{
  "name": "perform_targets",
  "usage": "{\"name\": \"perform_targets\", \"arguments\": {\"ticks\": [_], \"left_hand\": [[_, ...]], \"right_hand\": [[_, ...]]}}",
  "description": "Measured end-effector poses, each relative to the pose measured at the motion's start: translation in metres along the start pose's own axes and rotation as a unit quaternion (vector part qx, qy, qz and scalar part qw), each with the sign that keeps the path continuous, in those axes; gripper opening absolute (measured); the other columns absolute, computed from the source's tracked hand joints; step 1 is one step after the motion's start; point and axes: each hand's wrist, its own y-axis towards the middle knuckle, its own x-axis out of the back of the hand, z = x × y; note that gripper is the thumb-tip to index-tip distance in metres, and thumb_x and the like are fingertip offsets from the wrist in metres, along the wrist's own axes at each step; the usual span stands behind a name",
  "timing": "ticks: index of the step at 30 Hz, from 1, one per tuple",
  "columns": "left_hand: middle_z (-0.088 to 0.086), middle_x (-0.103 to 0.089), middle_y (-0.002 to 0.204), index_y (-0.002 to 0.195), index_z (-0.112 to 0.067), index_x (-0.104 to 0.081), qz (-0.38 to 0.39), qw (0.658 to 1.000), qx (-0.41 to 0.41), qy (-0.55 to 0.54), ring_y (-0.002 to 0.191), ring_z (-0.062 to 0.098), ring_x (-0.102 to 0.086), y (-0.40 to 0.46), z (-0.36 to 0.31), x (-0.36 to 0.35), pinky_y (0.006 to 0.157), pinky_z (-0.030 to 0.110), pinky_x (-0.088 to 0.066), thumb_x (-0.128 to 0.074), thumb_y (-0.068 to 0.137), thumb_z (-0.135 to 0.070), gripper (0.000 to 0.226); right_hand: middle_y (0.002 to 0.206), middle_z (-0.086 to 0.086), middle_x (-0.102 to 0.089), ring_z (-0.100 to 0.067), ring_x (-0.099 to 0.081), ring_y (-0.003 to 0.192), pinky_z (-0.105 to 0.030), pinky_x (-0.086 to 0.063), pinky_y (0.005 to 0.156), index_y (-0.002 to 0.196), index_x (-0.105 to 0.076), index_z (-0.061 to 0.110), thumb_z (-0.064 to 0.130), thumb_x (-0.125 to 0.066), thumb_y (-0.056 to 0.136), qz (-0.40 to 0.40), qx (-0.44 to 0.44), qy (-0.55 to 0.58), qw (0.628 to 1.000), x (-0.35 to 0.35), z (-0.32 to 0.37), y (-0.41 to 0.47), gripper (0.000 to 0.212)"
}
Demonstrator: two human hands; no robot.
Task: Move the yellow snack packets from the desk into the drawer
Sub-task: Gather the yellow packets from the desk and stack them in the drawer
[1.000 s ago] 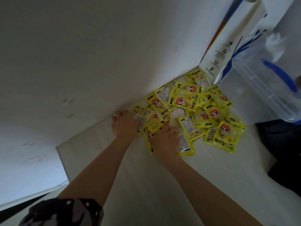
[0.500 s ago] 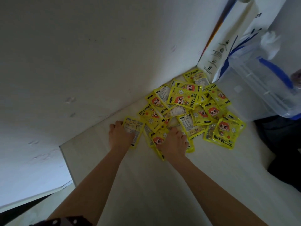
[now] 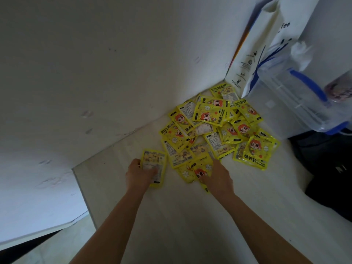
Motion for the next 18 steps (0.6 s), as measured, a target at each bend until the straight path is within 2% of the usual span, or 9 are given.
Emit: {"name": "perform_targets", "arguments": {"ticks": [4, 6, 9, 12, 15, 18], "left_hand": [[0.008, -0.072, 0.090, 0.095, -0.013, -0.066, 0.024, 0.992, 0.022, -0.121, 0.081, 0.026, -0.070, 0.000, -0.021, -0.004, 0.072, 0.041, -0.060, -0.080, 0.073, -0.014, 0.026], [0.007, -0.072, 0.090, 0.094, -0.013, -0.067, 0.036, 0.988, 0.022, -0.149, 0.081, 0.023, -0.070, 0.003, -0.035, -0.009, 0.070, 0.037, -0.060, -0.082, 0.072, -0.014, 0.026], [0.007, -0.073, 0.094, 0.099, -0.012, -0.068, 0.050, 0.983, 0.011, -0.174, 0.085, 0.024, -0.071, 0.008, -0.055, -0.021, 0.078, 0.044, -0.060, -0.081, 0.073, -0.016, 0.029], [0.007, -0.073, 0.097, 0.101, -0.012, -0.068, 0.052, 0.985, 0.002, -0.167, 0.088, 0.025, -0.070, 0.016, -0.072, -0.034, 0.082, 0.048, -0.059, -0.078, 0.075, -0.016, 0.028], [0.008, -0.071, 0.103, 0.106, -0.010, -0.066, 0.040, 0.989, -0.004, -0.144, 0.094, 0.026, -0.069, 0.026, -0.085, -0.045, 0.084, 0.046, -0.057, -0.075, 0.078, -0.020, 0.030], [0.009, -0.068, 0.107, 0.107, -0.010, -0.062, 0.013, 0.998, -0.020, -0.058, 0.096, 0.027, -0.065, 0.033, -0.093, -0.052, 0.082, 0.041, -0.055, -0.070, 0.082, -0.029, 0.032]], "right_hand": [[0.109, -0.009, -0.066, -0.033, -0.063, 0.100, -0.048, -0.052, 0.085, 0.114, -0.050, 0.014, 0.040, -0.070, 0.083, -0.003, 0.019, 0.045, 0.999, 0.011, -0.006, 0.006, 0.045], [0.105, -0.007, -0.067, -0.030, -0.064, 0.095, -0.043, -0.053, 0.080, 0.109, -0.053, 0.015, 0.045, -0.067, 0.083, -0.022, 0.023, 0.068, 0.997, 0.018, -0.007, 0.014, 0.042], [0.099, -0.005, -0.066, -0.026, -0.063, 0.090, -0.033, -0.046, 0.068, 0.106, -0.056, 0.013, 0.046, -0.065, 0.085, -0.044, 0.026, 0.065, 0.997, 0.031, -0.009, 0.032, 0.040], [0.090, -0.007, -0.060, -0.028, -0.059, 0.084, -0.032, -0.035, 0.061, 0.099, -0.054, 0.007, 0.044, -0.064, 0.087, -0.064, 0.025, 0.049, 0.996, 0.045, -0.010, 0.055, 0.040], [0.101, -0.010, -0.065, -0.028, -0.059, 0.087, -0.030, -0.036, 0.065, 0.106, -0.057, 0.007, 0.040, -0.063, 0.088, -0.082, 0.027, 0.064, 0.994, 0.060, -0.006, 0.076, 0.039], [0.103, -0.010, -0.064, -0.019, -0.053, 0.073, -0.029, -0.036, 0.058, 0.107, -0.059, 0.008, 0.035, -0.063, 0.089, -0.097, 0.023, 0.089, 0.991, 0.073, -0.002, 0.098, 0.033]]}}
